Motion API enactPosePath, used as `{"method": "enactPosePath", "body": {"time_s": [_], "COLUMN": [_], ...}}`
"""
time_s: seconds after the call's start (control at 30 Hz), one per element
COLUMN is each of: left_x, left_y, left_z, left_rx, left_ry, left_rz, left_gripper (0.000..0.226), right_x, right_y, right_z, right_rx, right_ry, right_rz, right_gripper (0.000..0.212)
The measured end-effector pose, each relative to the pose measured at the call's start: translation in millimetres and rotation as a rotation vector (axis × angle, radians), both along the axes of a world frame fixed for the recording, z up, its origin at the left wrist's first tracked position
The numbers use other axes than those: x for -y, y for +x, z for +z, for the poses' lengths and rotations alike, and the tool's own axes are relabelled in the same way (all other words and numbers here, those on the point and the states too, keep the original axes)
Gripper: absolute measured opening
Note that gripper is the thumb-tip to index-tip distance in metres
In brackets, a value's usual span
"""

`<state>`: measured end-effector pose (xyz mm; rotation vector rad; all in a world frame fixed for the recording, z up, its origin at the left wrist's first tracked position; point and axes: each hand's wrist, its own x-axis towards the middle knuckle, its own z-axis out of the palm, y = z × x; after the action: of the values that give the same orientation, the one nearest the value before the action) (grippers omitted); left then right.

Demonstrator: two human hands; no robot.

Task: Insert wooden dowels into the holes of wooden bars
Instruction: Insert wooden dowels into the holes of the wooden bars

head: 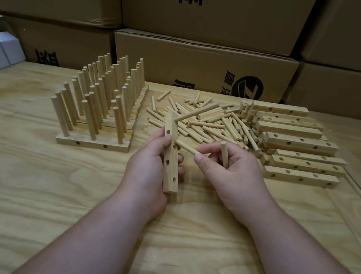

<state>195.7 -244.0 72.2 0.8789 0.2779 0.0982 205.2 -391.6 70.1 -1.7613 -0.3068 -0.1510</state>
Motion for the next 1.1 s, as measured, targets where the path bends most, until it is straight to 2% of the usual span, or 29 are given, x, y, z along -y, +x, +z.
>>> {"method": "enactPosePath", "body": {"time_s": [0.1, 0.33, 0.67, 0.8, 1.1], "left_x": [0, 3, 7, 6, 3], "left_y": [1, -1, -3, -3, -4], "left_z": [1, 1, -2, -3, -2], "left_rx": [0.019, 0.043, 0.083, 0.06, 0.062], "left_ry": [0.006, 0.111, 0.238, 0.217, 0.178], "left_rz": [0.003, -0.004, -0.047, -0.02, -0.068], "left_gripper": [0.03, 0.022, 0.024, 0.017, 0.021], "right_x": [2, 5, 7, 6, 6], "right_y": [0, 2, 1, -2, -1], "right_z": [1, 3, 10, 14, 10], "right_rx": [0.002, -0.054, -0.189, -0.195, -0.219], "right_ry": [0.016, 0.043, 0.33, 0.387, 0.35], "right_rz": [-0.027, 0.037, 0.09, 0.176, 0.116], "right_gripper": [0.013, 0.004, 0.012, 0.02, 0.016]}}
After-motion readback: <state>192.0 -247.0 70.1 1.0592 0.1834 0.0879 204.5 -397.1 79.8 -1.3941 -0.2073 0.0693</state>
